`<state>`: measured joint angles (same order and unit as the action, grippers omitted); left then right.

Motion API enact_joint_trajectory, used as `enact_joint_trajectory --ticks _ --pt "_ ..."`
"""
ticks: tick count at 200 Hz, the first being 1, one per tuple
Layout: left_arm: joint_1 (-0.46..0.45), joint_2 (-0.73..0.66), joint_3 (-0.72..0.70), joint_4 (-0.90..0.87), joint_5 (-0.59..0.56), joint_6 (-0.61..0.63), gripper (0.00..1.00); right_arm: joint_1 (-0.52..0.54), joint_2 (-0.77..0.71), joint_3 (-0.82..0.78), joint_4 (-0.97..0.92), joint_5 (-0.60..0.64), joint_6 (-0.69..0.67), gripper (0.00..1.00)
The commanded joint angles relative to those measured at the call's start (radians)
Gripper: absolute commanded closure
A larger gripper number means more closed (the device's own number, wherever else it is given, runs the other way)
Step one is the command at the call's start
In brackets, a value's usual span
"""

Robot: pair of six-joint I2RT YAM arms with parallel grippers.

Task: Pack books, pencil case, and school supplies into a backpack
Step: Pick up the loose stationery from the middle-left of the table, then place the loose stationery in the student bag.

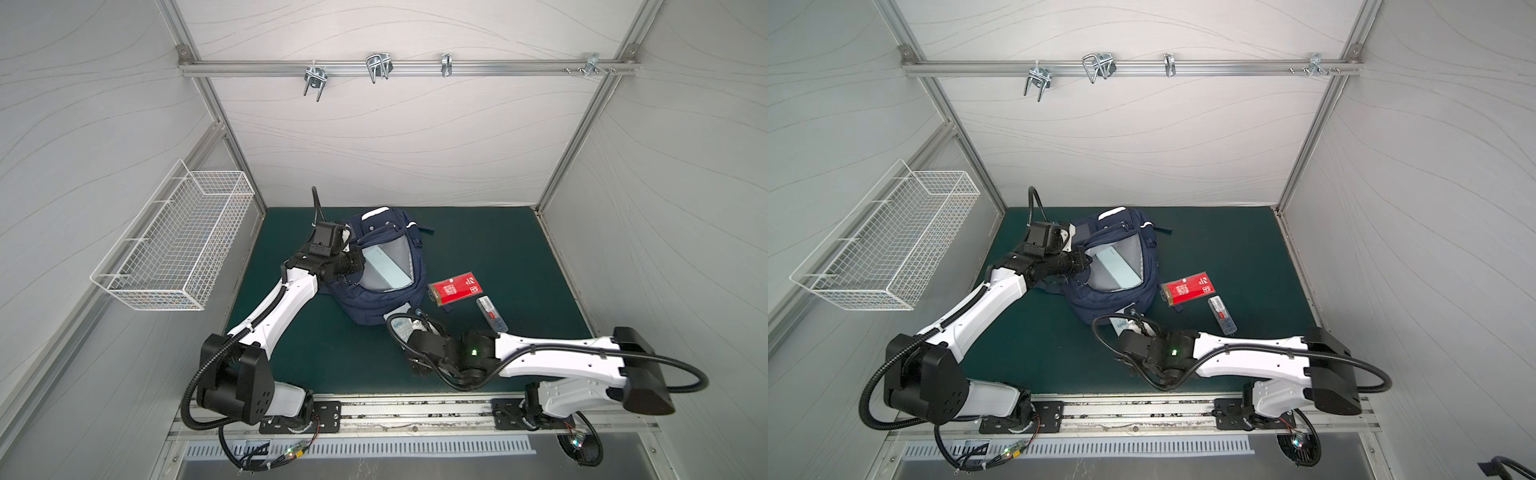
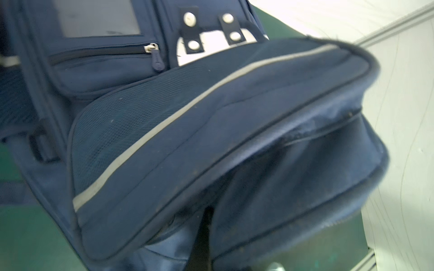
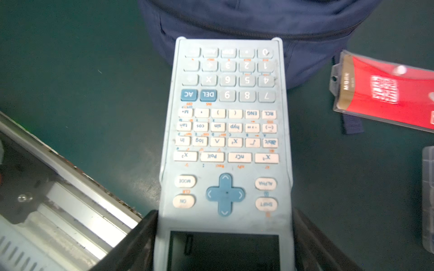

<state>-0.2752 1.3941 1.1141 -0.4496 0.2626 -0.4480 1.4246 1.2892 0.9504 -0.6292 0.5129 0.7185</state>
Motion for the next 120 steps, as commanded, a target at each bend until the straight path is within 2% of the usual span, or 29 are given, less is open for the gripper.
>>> enact_joint_trajectory --ticks 1,56,81,120 --pt "-0.024 -0.010 0.033 0.041 0.021 0.017 1.00 0.001 -0.086 -0.010 -0.128 0.086 0.067 0.64" --pt "-0.083 -0.014 0.045 0.003 -0.011 0.050 1.00 -0.084 -0.228 -0.018 -0.215 0.081 0.067 0.64" --pt "-0.142 -0.010 0.060 -0.027 -0.033 0.086 1.00 -0.175 -0.254 -0.004 -0.183 0.013 0.026 0.63" --pt "-0.154 -0.028 0.075 -0.079 -0.025 0.086 1.00 -0.284 -0.224 0.031 -0.124 -0.092 -0.050 0.63"
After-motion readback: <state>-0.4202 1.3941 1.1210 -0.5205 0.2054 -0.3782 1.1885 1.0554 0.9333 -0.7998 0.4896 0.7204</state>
